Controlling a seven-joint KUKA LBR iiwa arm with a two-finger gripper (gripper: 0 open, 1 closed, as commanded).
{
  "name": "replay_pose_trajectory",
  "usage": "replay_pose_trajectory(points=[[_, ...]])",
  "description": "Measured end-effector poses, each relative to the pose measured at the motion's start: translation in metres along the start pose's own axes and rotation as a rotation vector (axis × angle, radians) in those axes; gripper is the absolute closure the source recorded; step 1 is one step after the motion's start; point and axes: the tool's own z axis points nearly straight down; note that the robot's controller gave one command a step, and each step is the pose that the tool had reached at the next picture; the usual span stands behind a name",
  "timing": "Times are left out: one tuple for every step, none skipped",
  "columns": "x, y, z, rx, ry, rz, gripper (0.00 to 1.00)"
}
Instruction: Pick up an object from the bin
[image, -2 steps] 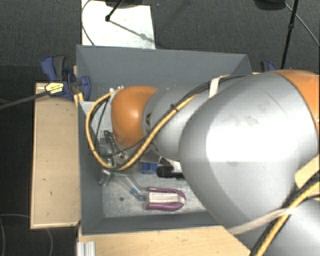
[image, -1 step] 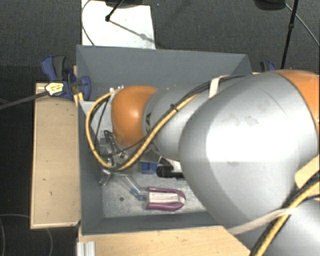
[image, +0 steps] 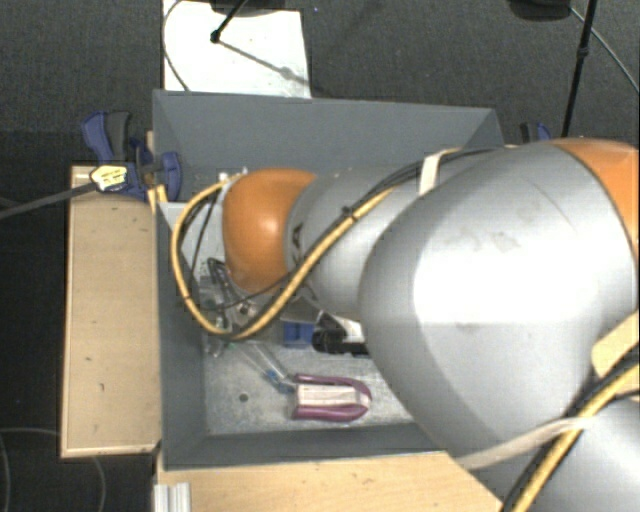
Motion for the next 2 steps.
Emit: replay_pose_trajectory(points=[[-0.001,0.001,-0.018,0.002,0.002,0.001,1.00],[-0.002,0.002,-0.041,0.001,0.000,-0.001,1.00]])
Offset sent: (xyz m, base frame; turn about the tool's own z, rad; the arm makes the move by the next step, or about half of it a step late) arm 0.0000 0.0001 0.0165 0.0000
